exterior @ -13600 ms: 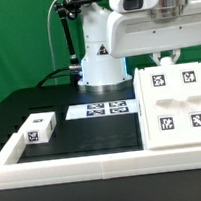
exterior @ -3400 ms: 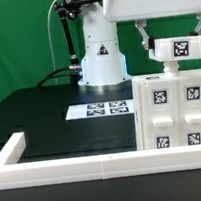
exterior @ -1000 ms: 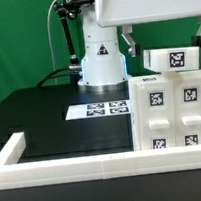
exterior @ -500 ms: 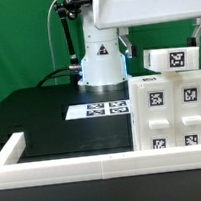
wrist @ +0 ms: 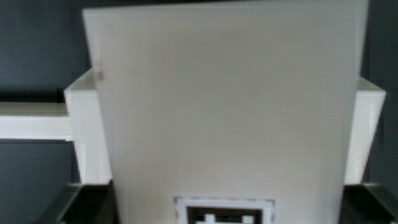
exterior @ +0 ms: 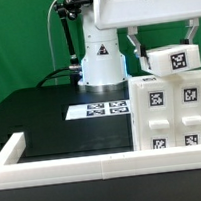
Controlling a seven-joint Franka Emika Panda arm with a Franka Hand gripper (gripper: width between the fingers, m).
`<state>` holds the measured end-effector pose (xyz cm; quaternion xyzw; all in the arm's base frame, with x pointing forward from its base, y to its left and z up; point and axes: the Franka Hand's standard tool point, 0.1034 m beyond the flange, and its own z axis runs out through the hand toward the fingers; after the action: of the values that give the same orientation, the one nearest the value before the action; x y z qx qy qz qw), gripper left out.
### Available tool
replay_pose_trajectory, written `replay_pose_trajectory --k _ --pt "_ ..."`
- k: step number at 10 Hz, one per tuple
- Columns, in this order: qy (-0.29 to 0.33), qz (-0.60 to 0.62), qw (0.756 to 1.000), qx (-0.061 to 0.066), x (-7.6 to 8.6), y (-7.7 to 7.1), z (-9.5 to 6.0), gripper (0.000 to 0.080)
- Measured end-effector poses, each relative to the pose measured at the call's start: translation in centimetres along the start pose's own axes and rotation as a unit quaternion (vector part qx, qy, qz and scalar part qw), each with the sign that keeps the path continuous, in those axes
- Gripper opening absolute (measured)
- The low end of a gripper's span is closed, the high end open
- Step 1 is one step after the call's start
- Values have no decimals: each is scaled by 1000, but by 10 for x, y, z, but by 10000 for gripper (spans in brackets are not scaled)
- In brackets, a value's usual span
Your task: Assemble cabinet
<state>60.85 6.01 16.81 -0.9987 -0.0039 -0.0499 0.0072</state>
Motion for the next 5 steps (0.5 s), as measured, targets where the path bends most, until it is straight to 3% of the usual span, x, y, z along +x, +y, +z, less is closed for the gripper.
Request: replay_pose_trajectory --k 5 --pt "0 93 996 1 0 -1 0 554"
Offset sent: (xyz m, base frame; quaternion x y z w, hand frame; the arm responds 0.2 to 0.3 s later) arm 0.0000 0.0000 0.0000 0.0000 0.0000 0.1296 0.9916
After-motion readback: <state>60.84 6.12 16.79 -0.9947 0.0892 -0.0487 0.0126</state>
